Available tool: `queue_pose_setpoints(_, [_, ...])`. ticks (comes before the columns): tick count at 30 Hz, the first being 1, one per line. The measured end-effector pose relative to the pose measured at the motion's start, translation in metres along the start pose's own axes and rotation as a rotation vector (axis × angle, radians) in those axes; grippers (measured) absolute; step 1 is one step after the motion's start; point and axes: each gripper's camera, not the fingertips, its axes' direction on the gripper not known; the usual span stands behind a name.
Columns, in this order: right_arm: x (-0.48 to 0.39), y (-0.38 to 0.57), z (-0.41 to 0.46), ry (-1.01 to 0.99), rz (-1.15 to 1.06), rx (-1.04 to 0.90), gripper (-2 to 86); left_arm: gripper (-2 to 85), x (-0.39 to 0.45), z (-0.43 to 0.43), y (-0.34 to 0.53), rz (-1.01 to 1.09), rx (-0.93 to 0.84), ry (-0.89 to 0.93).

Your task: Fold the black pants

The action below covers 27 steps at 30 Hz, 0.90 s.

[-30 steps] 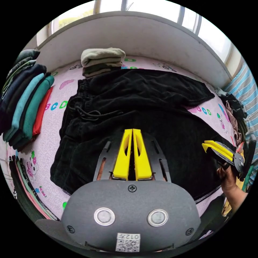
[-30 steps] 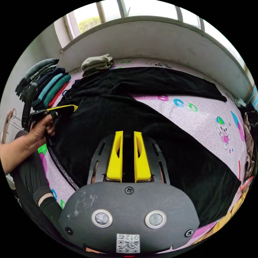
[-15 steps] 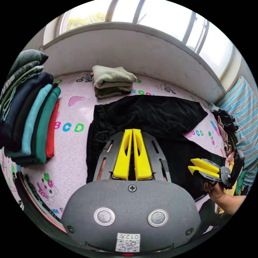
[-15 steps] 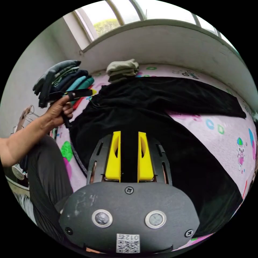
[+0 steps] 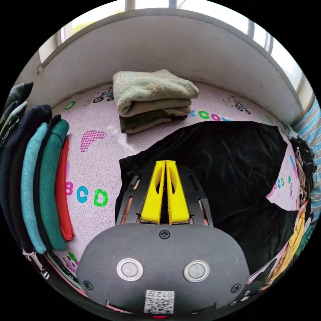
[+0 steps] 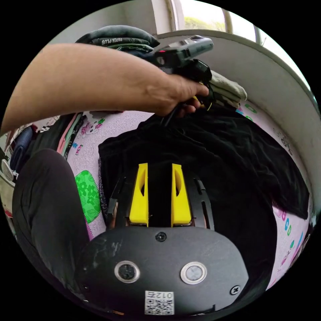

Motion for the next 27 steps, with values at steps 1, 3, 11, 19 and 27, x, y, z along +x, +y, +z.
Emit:
queue_pose_setpoints(1, [-0.008,-0.001,0.003,0.023,-0.019,-0.007,10.9,0.1,-0.001,0.007,-0.004,-0.002,-0.026,-0.006])
queue_pose_setpoints(3, [-0.017,-0.002,0.007,0.054,-0.038,-0.012,11.0,0.1,-0.004,0.009,-0.005,0.005,-0.003,-0.006])
queue_pose_setpoints(11, [-0.040,0.009,0.009,-0.021,-0.083,-0.020,10.8,0.1,-0.021,0.004,-0.018,-0.041,0.023,0.006])
queue_pose_setpoints(19, [-0.049,0.007,0.015,0.003,-0.074,-0.018,10.8,0.2,-0.014,-0.014,-0.018,-0.008,0.042,-0.029])
queue_pose_setpoints(27, [-0.022,0.009,-0.019,-0.142,-0.011,0.024,9.5,0.6,-0.009,-0.098,0.014,0.150,0.117,0.054])
